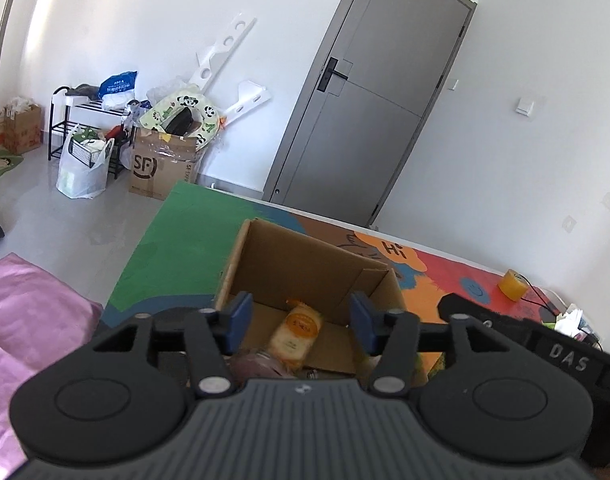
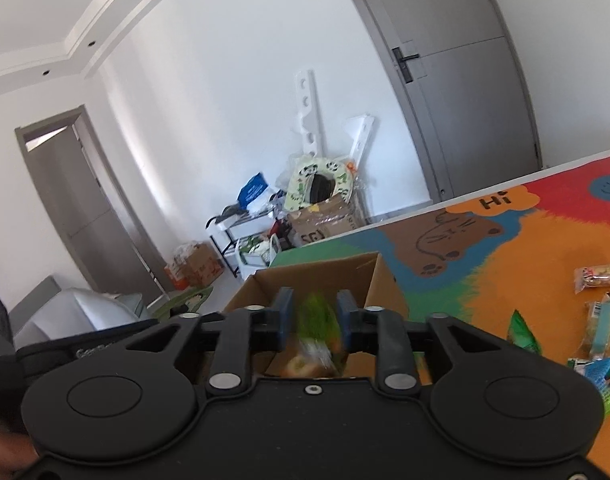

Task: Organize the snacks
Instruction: 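Open both grippers to drop the pink and green packets into the box, then move both grippers back to the remaining snacks on the table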

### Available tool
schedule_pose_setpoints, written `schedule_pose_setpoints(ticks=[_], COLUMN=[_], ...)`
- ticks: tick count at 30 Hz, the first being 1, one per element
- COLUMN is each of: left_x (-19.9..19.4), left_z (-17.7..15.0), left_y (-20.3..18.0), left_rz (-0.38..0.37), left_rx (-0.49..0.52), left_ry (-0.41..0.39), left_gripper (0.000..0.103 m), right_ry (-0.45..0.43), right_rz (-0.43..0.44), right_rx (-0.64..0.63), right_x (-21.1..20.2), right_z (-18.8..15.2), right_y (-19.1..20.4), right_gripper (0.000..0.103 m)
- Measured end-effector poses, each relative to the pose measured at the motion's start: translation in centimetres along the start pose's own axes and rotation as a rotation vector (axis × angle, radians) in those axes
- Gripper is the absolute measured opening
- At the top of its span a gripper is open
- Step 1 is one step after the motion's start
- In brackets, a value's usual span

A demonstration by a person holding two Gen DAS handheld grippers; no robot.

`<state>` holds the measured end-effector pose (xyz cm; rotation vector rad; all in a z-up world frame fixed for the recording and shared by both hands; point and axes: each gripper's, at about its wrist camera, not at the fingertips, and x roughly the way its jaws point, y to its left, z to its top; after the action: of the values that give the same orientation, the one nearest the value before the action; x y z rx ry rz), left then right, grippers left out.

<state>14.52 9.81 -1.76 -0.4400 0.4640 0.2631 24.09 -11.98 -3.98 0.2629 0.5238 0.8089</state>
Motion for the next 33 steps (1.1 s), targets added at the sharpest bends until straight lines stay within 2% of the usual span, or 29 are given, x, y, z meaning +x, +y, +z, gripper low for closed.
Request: schedule_pose_setpoints(ticks=[1,6,9,20,27,33], left_x=[-0.1,-0.4,-0.8,-2.4,-3.3,-3.6], left_z=[0.0,-0.4,-0.8,-2.2,-3.3,-4.1], left_y=[-0.2,-1.6,-2.7,-6.4,-8.7,-10.0], left_rz=[0.002,0.008,0.010,-0.027,-0.016,-0.021], left_rx=[0.002,0.015,0.039,0.099,0.136,0.142], left_ry=[-0.003,-0.005,-0.011,-0.017,-0.036,-0.018], left_gripper=[0.061,0.082,0.085,0.086,0.094,0.095], right_ry=[-0.006,-0.042,-0.073,-0.142,-0.146,-0.147], right_rz=[-0.003,-0.041,-0.076,-0.143,-0.166,-0.189], right_rx=[0.007,0.024,0.034,0.082,0.103,0.106], right_x=[-0.4,-2.4,-4.0,-8.3,-10.7,-12.6], right_z=[0.0,-0.1,-0.3,-0.9,-1.0,-1.5], right_y=[-0.2,-1.2,-2.0,-4.9,-6.6,-7.8], right_gripper=[0.043,0.071,0.087,0.103,0.103,0.103])
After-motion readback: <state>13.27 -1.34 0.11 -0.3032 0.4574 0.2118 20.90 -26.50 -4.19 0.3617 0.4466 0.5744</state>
